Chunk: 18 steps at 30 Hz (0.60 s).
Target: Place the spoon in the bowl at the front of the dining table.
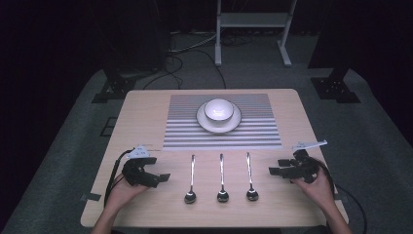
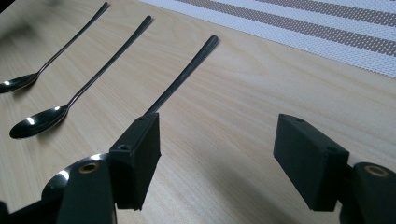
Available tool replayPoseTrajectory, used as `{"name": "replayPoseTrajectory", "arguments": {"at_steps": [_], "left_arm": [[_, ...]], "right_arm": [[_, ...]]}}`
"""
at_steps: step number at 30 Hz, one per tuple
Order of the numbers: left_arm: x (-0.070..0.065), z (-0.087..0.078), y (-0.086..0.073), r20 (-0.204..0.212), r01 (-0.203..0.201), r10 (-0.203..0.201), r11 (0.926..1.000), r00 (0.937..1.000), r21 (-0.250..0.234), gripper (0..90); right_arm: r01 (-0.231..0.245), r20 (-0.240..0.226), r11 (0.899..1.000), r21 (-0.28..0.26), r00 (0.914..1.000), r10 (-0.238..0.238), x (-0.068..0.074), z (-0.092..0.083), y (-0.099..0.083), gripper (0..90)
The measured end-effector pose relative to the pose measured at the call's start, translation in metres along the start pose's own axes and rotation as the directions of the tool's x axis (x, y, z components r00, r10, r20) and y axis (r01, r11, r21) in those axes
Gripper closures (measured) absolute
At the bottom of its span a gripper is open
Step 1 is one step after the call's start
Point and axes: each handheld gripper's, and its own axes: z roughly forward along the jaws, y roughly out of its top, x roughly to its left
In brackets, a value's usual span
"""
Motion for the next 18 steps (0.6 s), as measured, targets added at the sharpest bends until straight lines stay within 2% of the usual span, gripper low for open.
{"name": "replayPoseTrajectory", "arguments": {"at_steps": [18], "left_arm": [[-0.021, 0.016, 0.01, 0.056, -0.053, 0.051, 0.9981, 0.9971, 0.029, 7.5]], "right_arm": [[0.005, 0.004, 1.0, 0.001, 1.0, -0.005, 0.0, 0.0, 0.0, 30.4]]}}
